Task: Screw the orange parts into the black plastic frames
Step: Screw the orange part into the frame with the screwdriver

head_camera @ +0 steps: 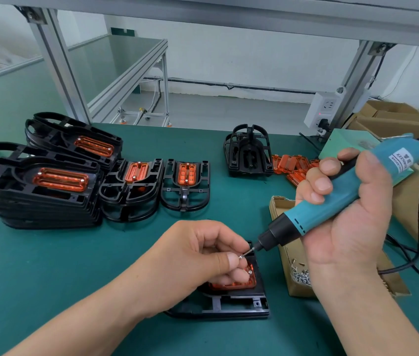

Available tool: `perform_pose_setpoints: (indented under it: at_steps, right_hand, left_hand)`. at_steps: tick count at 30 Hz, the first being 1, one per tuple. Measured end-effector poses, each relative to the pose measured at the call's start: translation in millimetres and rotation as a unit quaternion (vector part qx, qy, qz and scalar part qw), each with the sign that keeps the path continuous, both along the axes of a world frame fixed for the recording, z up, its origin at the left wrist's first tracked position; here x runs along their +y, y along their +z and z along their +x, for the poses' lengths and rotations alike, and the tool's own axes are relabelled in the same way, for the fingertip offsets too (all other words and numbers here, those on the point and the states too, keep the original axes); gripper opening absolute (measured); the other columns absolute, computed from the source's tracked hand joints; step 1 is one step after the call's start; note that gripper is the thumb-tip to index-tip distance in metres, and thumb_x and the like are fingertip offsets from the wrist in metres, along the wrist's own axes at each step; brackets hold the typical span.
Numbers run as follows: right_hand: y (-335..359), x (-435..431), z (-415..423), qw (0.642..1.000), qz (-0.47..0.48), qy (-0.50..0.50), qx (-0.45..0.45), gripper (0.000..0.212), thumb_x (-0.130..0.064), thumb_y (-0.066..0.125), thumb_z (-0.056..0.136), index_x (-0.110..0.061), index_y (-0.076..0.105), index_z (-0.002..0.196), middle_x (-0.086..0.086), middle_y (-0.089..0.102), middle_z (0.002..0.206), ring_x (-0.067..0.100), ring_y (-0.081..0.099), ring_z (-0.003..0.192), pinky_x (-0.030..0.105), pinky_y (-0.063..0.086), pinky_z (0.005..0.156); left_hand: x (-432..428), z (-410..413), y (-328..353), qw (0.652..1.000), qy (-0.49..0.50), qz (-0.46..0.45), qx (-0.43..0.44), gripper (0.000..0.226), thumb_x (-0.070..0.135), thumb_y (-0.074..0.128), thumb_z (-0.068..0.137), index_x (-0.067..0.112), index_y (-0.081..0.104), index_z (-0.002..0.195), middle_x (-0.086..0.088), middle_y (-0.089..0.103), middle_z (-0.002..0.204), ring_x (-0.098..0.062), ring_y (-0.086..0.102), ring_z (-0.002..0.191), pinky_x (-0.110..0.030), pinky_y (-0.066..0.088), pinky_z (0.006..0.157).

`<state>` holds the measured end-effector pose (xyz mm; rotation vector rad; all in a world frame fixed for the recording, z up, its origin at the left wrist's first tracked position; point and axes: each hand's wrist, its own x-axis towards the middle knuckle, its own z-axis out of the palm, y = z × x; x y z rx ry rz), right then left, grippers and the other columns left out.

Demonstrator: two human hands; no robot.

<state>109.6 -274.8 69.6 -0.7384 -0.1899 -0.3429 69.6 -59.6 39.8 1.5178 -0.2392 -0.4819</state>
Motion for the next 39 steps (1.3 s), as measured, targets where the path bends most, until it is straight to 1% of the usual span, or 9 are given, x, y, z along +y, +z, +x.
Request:
perform_pose_setpoints:
  at_steps: [5,9,12,15,17,20,23,34,39]
  right_hand:
    - [-3,7,0,1.0,-0.013,-0.002,0.013,0.015,-0.031,0.053,0.107,-0.021,0.058,0.097,-0.004,0.059,0.083,0.008,0.053,0.061,0.02,0.045,0.056]
    - [-4,8,0,1.0,-0.006,0.0,0.01,0.015,-0.031,0.053,0.107,-0.021,0.058,0.098,-0.003,0.058,0.083,0.009,0.052,0.062,0.02,0.044,0.057]
    - [-4,11,0,1.0,-0.018,0.0,0.007,0.016,-0.03,0.052,0.108,-0.021,0.058,0.097,-0.003,0.058,0.082,0.01,0.052,0.062,0.021,0.043,0.057]
    - [-6,17,-1,0.999,-0.042,0.004,0.006,0.016,-0.029,0.051,0.108,-0.021,0.058,0.096,-0.002,0.058,0.081,0.011,0.052,0.06,0.022,0.043,0.056]
    - [-8,22,-1,0.998,-0.059,0.01,0.002,0.016,-0.028,0.05,0.107,-0.021,0.058,0.095,-0.001,0.058,0.08,0.012,0.052,0.059,0.023,0.043,0.054]
    - [-10,31,-3,0.996,-0.084,0.023,-0.009,0.015,-0.025,0.049,0.107,-0.02,0.058,0.096,0.0,0.061,0.079,0.013,0.054,0.057,0.023,0.044,0.052]
    - [-13,38,-4,0.994,-0.106,0.03,-0.016,0.013,-0.024,0.049,0.106,-0.019,0.056,0.096,0.002,0.061,0.078,0.015,0.054,0.055,0.024,0.043,0.05]
    - [-11,43,-8,0.99,-0.129,0.035,-0.037,0.012,-0.021,0.048,0.106,-0.018,0.055,0.097,0.002,0.062,0.077,0.016,0.054,0.053,0.024,0.044,0.05]
    - [-7,46,-11,0.983,-0.162,0.048,-0.068,0.007,-0.023,0.057,0.098,-0.017,0.056,0.097,0.005,0.062,0.076,0.019,0.054,0.049,0.024,0.042,0.05]
  left_hand:
    - [1,-2,-1,0.992,0.009,0.1,-0.078,0.026,0.009,0.069,0.097,0.034,0.077,0.101,0.001,0.08,0.094,-0.014,0.078,0.092,-0.028,0.062,0.082]
    - [3,-3,4,0.975,0.009,0.17,-0.142,0.027,0.027,0.067,0.093,0.048,0.072,0.108,0.014,0.079,0.093,-0.008,0.076,0.092,-0.032,0.058,0.089]
    - [11,1,8,0.961,0.035,0.206,-0.179,0.026,0.03,0.066,0.097,0.049,0.071,0.113,0.026,0.076,0.1,-0.002,0.074,0.087,-0.029,0.057,0.087]
    - [23,9,11,0.911,0.091,0.315,-0.251,0.024,0.034,0.065,0.1,0.046,0.071,0.119,0.037,0.069,0.104,0.011,0.065,0.1,-0.019,0.052,0.09]
    - [29,13,12,0.875,0.079,0.384,-0.284,0.024,0.039,0.064,0.099,0.043,0.071,0.121,0.033,0.067,0.106,0.01,0.058,0.108,-0.025,0.051,0.097]
    - [32,15,10,0.85,0.017,0.436,-0.294,0.028,0.043,0.062,0.098,0.041,0.07,0.125,0.023,0.065,0.111,0.003,0.051,0.114,-0.03,0.046,0.103]
    - [33,15,8,0.837,-0.025,0.463,-0.289,0.036,0.046,0.061,0.097,0.041,0.065,0.132,0.018,0.064,0.115,-0.005,0.05,0.12,-0.034,0.045,0.105]
    - [31,18,2,0.846,-0.019,0.457,-0.275,0.041,0.044,0.07,0.093,0.041,0.062,0.133,0.022,0.058,0.115,-0.002,0.048,0.119,-0.033,0.045,0.105]
    - [30,18,-1,0.848,-0.024,0.452,-0.275,0.039,0.042,0.071,0.094,0.041,0.062,0.132,0.022,0.057,0.114,-0.003,0.049,0.118,-0.035,0.046,0.105]
